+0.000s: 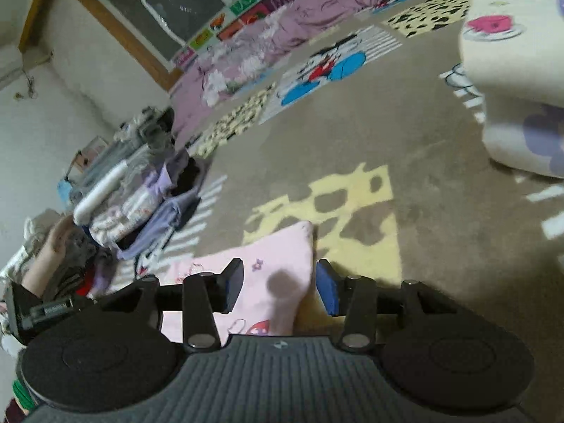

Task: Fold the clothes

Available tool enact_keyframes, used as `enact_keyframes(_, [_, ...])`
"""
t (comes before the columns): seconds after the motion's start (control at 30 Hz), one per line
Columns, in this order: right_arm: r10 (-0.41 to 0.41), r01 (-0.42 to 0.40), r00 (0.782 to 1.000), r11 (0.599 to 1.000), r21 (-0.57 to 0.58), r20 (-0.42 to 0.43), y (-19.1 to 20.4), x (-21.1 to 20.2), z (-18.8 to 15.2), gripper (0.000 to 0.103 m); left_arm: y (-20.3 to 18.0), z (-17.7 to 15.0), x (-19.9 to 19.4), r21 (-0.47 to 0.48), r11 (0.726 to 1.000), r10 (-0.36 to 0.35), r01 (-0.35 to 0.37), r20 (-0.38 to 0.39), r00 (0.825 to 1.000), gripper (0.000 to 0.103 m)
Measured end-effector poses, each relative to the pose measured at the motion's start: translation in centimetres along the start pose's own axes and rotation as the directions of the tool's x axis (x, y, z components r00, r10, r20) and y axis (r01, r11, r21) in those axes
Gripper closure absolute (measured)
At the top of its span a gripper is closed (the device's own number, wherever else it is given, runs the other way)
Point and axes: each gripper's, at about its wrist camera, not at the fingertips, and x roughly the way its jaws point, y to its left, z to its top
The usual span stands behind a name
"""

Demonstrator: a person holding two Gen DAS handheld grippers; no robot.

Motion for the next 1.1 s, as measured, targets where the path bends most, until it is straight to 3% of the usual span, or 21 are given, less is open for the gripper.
enact_keyframes(0.07, [0.002,-0.002,1.0,1.0,-0.012,-0.02,0.1,0.5,0.2,0.056,-0.1,-0.2,0.3,0.012,1.0,-0.014,0.014,-0.003,1.0,0.092])
enact_keyframes(0.1, [0.016,-0.016,1.0,1.0,-0.014,-0.025,0.1,0.6,0.3,0.057,-0.4,-0.4,0.5,0.028,1.0,-0.012,0.012,-0.005,1.0,0.096])
enact_keyframes(0.17, [0.046,-0.047,0.998,0.999,-0.028,-0.036,0.3,0.9,0.1,0.071,-0.9,-0.5,-0.1,0.07,0.997,-0.017,0.014,0.045,0.999,0.103])
enact_keyframes(0.2, [0.056,-0.058,0.997,0.997,-0.043,-0.045,0.5,1.1,-0.1,0.091,-1.1,-0.5,-0.7,0.083,0.996,-0.03,0.023,0.084,0.996,0.103])
enact_keyframes(0.3, [0.056,-0.057,0.998,0.996,-0.064,-0.022,0.7,0.2,0.2,0.092,-1.3,0.0,-2.2,0.097,0.994,-0.07,0.055,0.158,0.985,0.103])
enact_keyframes(0.43, [0.035,-0.034,0.999,0.995,-0.089,0.008,0.6,-1.1,1.3,0.091,-0.3,-0.4,-0.5,0.075,0.997,0.011,-0.018,0.103,0.995,0.102])
enact_keyframes(0.5, [-0.021,0.022,1.0,0.997,-0.073,0.011,0.0,-0.8,1.1,0.086,-0.2,-0.7,0.2,0.085,0.995,0.054,-0.061,0.078,0.995,0.102])
enact_keyframes(0.63, [-0.076,0.077,0.997,0.995,-0.059,0.016,-0.7,-0.9,1.2,0.085,-0.6,-0.7,0.2,0.101,0.991,0.075,-0.084,0.085,0.994,0.101])
enact_keyframes(0.77, [-0.114,0.118,0.993,0.985,-0.128,0.036,0.1,-1.7,1.3,0.082,-0.6,-0.5,-0.8,0.113,0.986,0.112,-0.126,0.119,0.987,0.1])
enact_keyframes(1.1, [-0.016,0.015,1.0,0.947,-0.322,-0.002,4.9,-4.7,0.6,0.082,-3.8,-2.0,-3.0,0.222,0.972,0.048,-0.078,0.136,0.99,0.1])
